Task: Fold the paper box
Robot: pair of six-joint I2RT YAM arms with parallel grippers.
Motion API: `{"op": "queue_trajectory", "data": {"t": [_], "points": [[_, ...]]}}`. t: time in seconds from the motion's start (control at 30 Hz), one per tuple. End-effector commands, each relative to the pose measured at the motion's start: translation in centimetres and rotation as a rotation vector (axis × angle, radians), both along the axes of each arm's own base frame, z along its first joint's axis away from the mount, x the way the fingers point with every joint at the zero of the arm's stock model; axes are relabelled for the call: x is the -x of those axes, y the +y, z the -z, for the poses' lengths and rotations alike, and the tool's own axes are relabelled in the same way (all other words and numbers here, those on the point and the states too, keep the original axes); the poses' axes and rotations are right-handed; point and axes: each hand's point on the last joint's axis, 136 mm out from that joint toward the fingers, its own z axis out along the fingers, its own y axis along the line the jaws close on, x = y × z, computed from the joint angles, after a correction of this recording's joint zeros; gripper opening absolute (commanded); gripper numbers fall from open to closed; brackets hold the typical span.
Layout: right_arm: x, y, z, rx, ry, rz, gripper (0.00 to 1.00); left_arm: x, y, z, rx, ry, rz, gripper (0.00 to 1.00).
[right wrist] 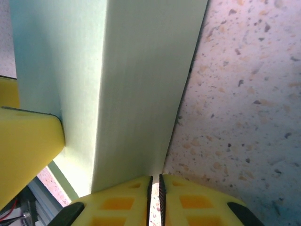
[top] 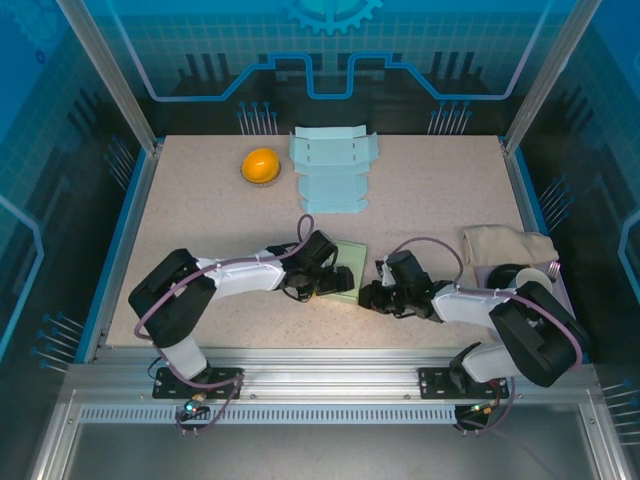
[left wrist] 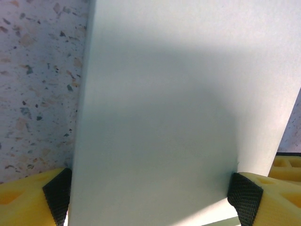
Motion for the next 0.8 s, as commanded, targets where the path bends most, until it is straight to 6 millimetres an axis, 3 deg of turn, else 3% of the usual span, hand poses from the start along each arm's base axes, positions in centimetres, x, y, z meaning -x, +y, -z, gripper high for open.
{"op": "queue_trajectory", "data": {"t": [0.0,0.2,0.3,0.43,0.57,0.67,0.77], "points": [[-0.3,2.4,-4.0,-0.017,-0.128,-0.119,0.18,-0.3,-2.9,-2.7,0.080,-0.026,0.066,0.89],[1.0,-2.7,-1.9,0.256,-0.097,-0.087,0.30,-2.4,1.6,-4.8,-0.053,-0.107,0.024,0.93],[0.7,-4.1,-3.1,0.345,-0.145,-0.108,0.39,-2.4,3.1,-5.7,-0.064,-0.124,-0.010,0.94],[-1.3,-5.3,-6.3,0.432,-0.253,-0.136,0.54,-1.2,4.9,-5.3,-0.097,-0.082,-0.078,0.94],[-4.8,-5.5,-8.7,0.477,-0.329,-0.171,0.60,1.0,3.8,-4.5,0.018,0.004,-0.181,0.92],[-8.2,-5.0,-9.5,0.481,-0.346,-0.201,0.63,2.3,2.3,-3.4,0.079,0.019,-0.229,0.92],[-11.0,-4.2,-8.8,0.460,-0.334,-0.235,0.65,2.1,1.2,-2.9,0.110,0.020,-0.264,0.92]]}}
